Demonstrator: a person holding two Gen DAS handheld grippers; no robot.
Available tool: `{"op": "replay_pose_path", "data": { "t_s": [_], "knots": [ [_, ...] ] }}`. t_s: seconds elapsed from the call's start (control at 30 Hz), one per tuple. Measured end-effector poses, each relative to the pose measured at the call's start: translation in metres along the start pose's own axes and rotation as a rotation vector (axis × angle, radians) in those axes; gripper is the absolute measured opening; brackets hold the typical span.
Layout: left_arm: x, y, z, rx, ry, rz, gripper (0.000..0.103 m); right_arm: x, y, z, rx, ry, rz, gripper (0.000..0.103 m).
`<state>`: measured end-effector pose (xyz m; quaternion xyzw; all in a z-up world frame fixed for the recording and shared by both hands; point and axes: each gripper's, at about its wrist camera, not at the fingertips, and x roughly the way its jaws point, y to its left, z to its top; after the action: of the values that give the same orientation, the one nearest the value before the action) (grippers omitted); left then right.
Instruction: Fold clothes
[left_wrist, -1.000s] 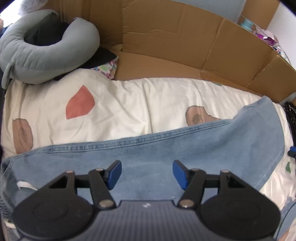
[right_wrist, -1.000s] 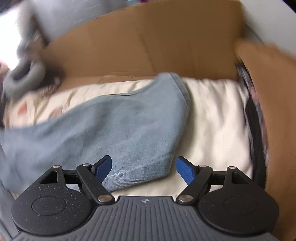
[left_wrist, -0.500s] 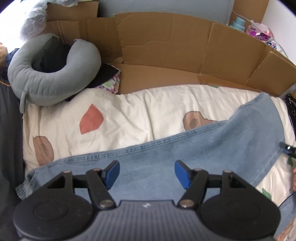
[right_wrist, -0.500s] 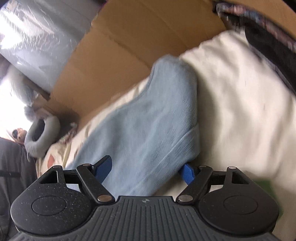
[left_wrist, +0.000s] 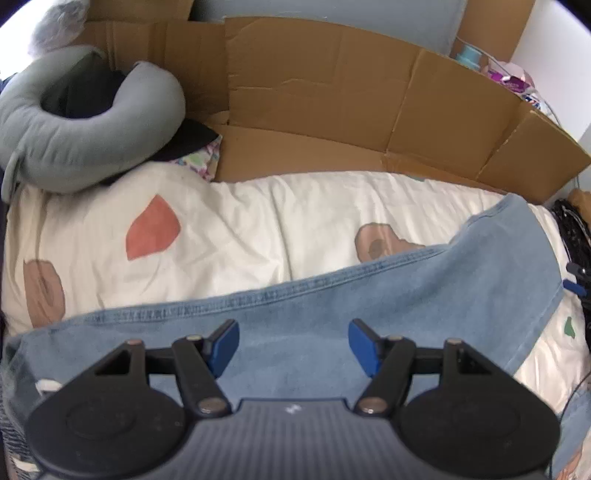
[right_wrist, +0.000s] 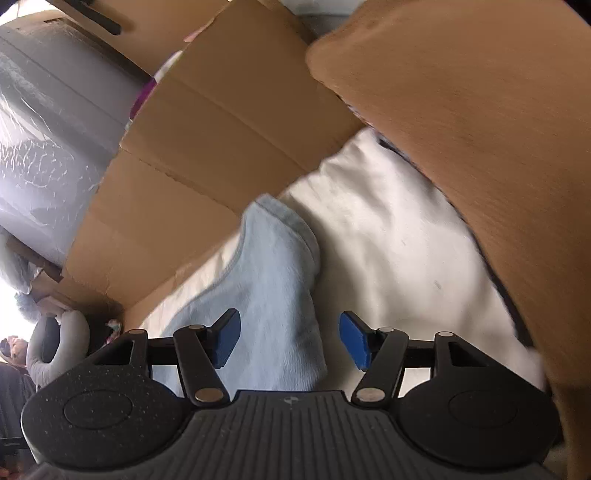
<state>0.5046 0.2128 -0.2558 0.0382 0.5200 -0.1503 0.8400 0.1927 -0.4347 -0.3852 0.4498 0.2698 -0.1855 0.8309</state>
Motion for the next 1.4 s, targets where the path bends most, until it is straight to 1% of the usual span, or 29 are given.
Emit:
{"op": "replay_pose_path", "data": {
  "t_s": [0.07, 0.13, 0.17, 0.23, 0.3, 0.4, 0.47, 0.53, 0.63, 0.73, 0.83, 0.87, 0.93, 1.0, 1.03, 1.07, 1.17, 1.33, 1.4],
  "knots": [
    [0.002, 0.003, -0.008, 0.015, -0.006, 0.01, 0.068, -0.003, -0.002, -0.004, 0.0, 0.029, -0.011, 0.063],
    [0.006, 0.005, -0.016, 0.035, -0.022, 0.043, 0.068, -0.002, -0.003, -0.01, -0.014, 0.058, -0.02, 0.064],
    [0.01, 0.008, -0.02, 0.026, -0.024, 0.049, 0.068, -0.001, -0.003, -0.013, -0.017, 0.071, -0.016, 0.065],
    [0.019, 0.015, -0.027, 0.003, -0.025, 0.058, 0.068, 0.005, 0.0, -0.019, -0.016, 0.098, 0.004, 0.068],
    [0.027, 0.022, -0.035, -0.036, -0.009, 0.047, 0.068, 0.01, 0.004, -0.025, -0.016, 0.126, 0.028, 0.068],
    [0.036, 0.023, -0.046, -0.033, 0.002, 0.057, 0.068, 0.021, 0.011, -0.034, 0.0, 0.159, 0.082, 0.069],
    [0.042, 0.023, -0.053, -0.031, 0.008, 0.061, 0.068, 0.029, 0.014, -0.036, 0.034, 0.157, 0.127, 0.068],
    [0.049, 0.02, -0.058, -0.025, 0.024, 0.054, 0.068, 0.035, 0.015, -0.035, 0.054, 0.132, 0.14, 0.068],
    [0.056, 0.012, -0.064, 0.009, 0.04, 0.057, 0.068, 0.036, 0.015, -0.029, 0.094, 0.077, 0.167, 0.067],
    [0.059, 0.005, -0.066, 0.033, 0.045, 0.049, 0.068, 0.028, 0.014, -0.019, 0.128, 0.0, 0.198, 0.065],
    [0.063, 0.0, -0.066, 0.05, 0.046, 0.04, 0.068, 0.026, 0.015, -0.016, 0.132, -0.016, 0.196, 0.058],
    [0.065, -0.002, -0.066, 0.052, 0.047, 0.042, 0.068, 0.027, 0.016, -0.016, 0.12, -0.014, 0.188, 0.053],
    [0.067, -0.002, -0.065, 0.048, 0.048, 0.042, 0.068, 0.027, 0.019, -0.014, 0.102, -0.018, 0.178, 0.047],
    [0.067, -0.003, -0.065, 0.045, 0.047, 0.046, 0.068, 0.026, 0.022, -0.013, 0.102, -0.022, 0.18, 0.036],
    [0.067, -0.003, -0.065, 0.044, 0.046, 0.046, 0.068, 0.024, 0.021, -0.011, 0.103, -0.026, 0.182, 0.035],
    [0.066, -0.004, -0.064, 0.044, 0.045, 0.048, 0.068, 0.023, 0.021, -0.008, 0.103, -0.031, 0.182, 0.029],
    [0.064, -0.003, -0.065, 0.045, 0.039, 0.059, 0.068, 0.022, 0.026, -0.005, 0.078, -0.031, 0.148, 0.003],
    [0.056, 0.003, -0.065, 0.022, 0.022, 0.085, 0.068, 0.005, 0.04, -0.001, 0.006, -0.07, 0.103, 0.003],
    [0.053, 0.007, -0.065, 0.007, 0.01, 0.095, 0.068, -0.007, 0.049, -0.002, -0.056, -0.095, 0.071, 0.003]
  ]
}}
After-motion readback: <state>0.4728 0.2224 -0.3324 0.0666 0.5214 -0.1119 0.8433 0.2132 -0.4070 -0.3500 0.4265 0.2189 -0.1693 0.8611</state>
